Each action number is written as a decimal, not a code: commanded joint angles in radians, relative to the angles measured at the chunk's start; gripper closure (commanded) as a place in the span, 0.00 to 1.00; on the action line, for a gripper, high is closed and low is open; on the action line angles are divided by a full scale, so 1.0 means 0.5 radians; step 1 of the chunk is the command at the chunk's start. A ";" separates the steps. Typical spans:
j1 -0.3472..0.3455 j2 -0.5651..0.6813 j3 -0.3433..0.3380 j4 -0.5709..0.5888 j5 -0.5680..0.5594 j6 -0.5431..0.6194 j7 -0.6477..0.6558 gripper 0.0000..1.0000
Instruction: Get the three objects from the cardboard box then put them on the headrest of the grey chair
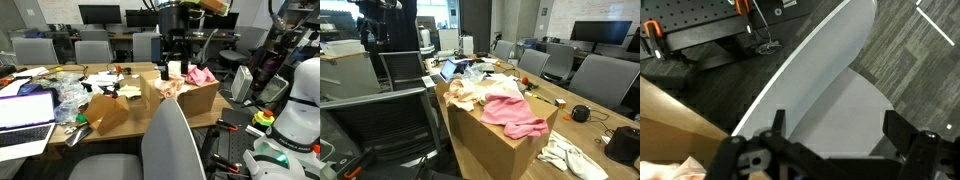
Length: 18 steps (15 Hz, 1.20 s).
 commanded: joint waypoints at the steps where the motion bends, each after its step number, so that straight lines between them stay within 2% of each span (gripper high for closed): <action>1: 0.000 0.000 -0.001 0.009 -0.001 -0.004 0.000 0.00; 10: 0.000 -0.006 0.000 0.018 -0.001 -0.004 0.000 0.00; 18: -0.110 0.116 -0.052 0.127 -0.203 0.019 0.148 0.00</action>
